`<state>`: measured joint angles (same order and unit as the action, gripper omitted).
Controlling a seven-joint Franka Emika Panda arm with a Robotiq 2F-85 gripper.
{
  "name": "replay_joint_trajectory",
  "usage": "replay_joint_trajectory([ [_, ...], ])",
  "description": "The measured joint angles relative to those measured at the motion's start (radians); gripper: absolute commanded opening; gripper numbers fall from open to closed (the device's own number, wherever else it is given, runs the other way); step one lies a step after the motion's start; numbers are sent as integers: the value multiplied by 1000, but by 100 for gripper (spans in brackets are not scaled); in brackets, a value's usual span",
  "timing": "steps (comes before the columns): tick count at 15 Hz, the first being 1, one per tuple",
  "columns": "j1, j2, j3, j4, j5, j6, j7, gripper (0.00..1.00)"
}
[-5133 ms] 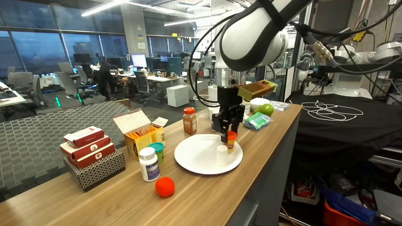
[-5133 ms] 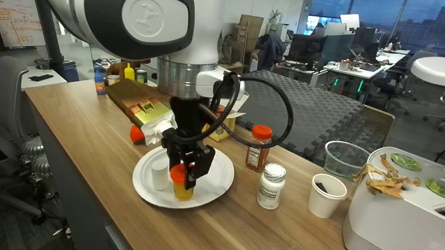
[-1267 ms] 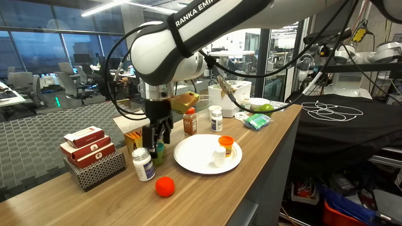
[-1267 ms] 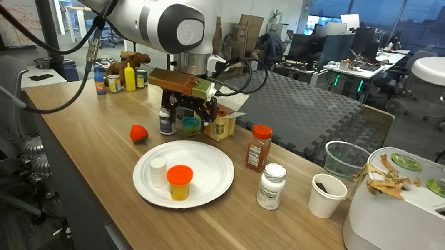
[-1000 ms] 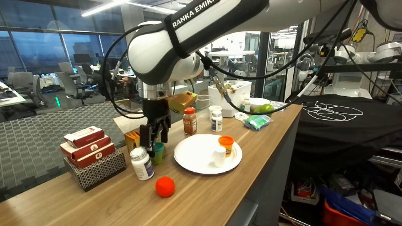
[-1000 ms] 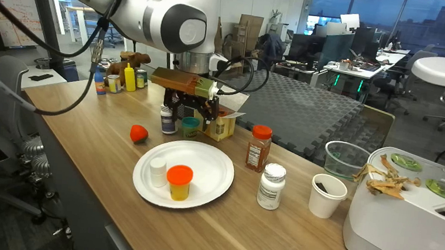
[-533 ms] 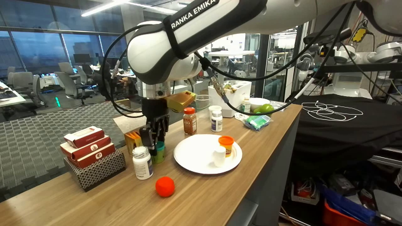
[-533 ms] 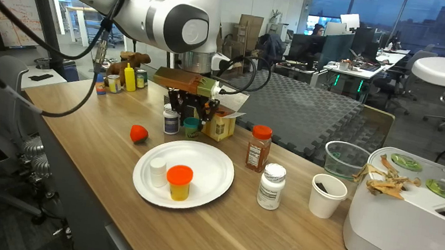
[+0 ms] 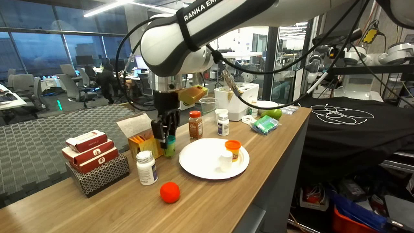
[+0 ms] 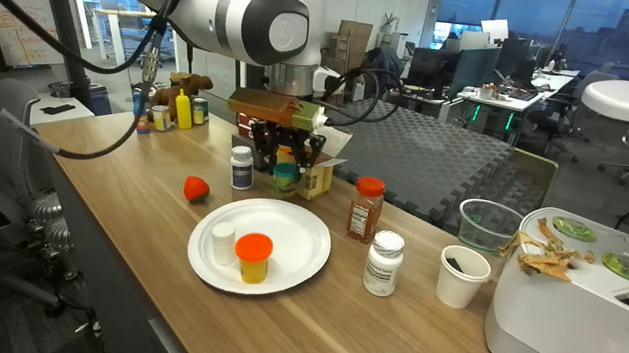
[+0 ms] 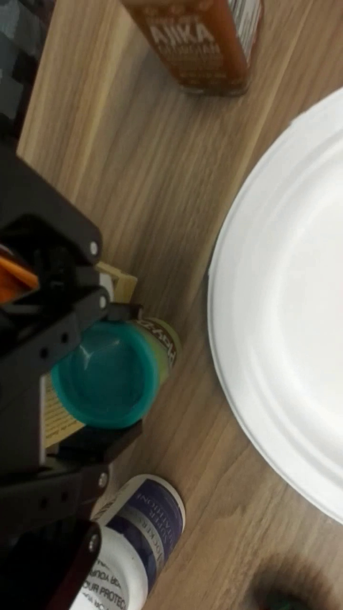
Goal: Put the bottles and red plushy on the plate
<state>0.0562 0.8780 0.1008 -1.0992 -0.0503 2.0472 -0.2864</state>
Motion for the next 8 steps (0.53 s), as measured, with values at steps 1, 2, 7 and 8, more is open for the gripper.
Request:
replay_joint_trajectory([
  [1, -6, -19, -6, -15, 0, 0, 6, 28],
  [2, -12, -41, -12, -36, 0, 3, 13, 28],
  [7, -32, -169, -39, -194, 0, 23, 54, 28],
  [8, -35, -196, -42, -237, 0, 30, 61, 28],
])
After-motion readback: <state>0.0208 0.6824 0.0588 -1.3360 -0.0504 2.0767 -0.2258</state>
